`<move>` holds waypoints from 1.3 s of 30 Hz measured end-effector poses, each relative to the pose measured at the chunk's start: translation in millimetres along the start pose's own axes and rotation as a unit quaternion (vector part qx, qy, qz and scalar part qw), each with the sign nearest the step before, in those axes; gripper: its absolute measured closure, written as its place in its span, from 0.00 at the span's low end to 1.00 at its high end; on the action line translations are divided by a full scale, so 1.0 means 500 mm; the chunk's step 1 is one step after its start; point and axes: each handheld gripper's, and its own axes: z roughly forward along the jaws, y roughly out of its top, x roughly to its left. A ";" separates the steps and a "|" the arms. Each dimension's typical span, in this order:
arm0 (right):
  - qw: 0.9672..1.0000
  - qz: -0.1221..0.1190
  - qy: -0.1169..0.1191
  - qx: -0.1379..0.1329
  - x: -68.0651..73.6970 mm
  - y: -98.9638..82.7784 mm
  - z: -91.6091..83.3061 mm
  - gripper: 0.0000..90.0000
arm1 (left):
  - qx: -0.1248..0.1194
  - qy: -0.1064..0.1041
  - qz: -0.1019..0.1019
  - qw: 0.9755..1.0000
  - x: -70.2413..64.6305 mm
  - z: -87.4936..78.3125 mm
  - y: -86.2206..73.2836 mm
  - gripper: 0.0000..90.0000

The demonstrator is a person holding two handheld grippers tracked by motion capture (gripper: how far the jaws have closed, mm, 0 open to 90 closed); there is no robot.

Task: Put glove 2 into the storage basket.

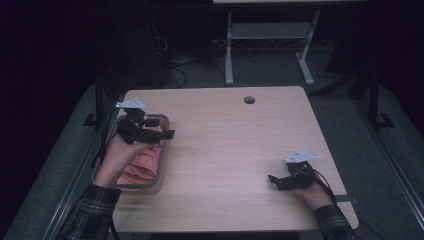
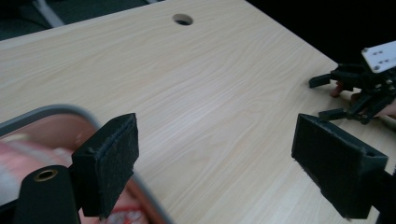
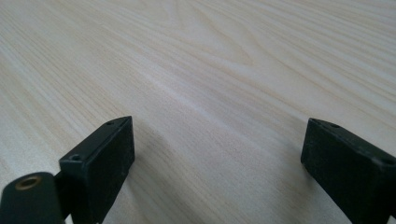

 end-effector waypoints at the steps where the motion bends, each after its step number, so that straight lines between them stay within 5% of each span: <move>1: 1.000 0.000 0.000 0.000 0.000 0.000 0.000 0.10 | 0.001 -0.002 0.003 1.000 -0.007 0.007 -0.001 0.16; 16: 1.000 0.000 0.000 0.000 0.000 0.000 0.000 0.10 | -0.010 -0.021 0.062 0.998 -0.084 0.082 -0.022 0.16; 21: 1.000 0.001 0.000 0.000 0.001 -0.001 -0.001 0.10 | -0.013 -0.011 0.077 0.997 -0.110 0.109 -0.036 0.16; 39: 1.000 0.001 0.000 0.001 0.001 -0.001 -0.001 0.10 | 0.028 -0.009 0.119 0.993 -0.174 0.203 -0.105 0.15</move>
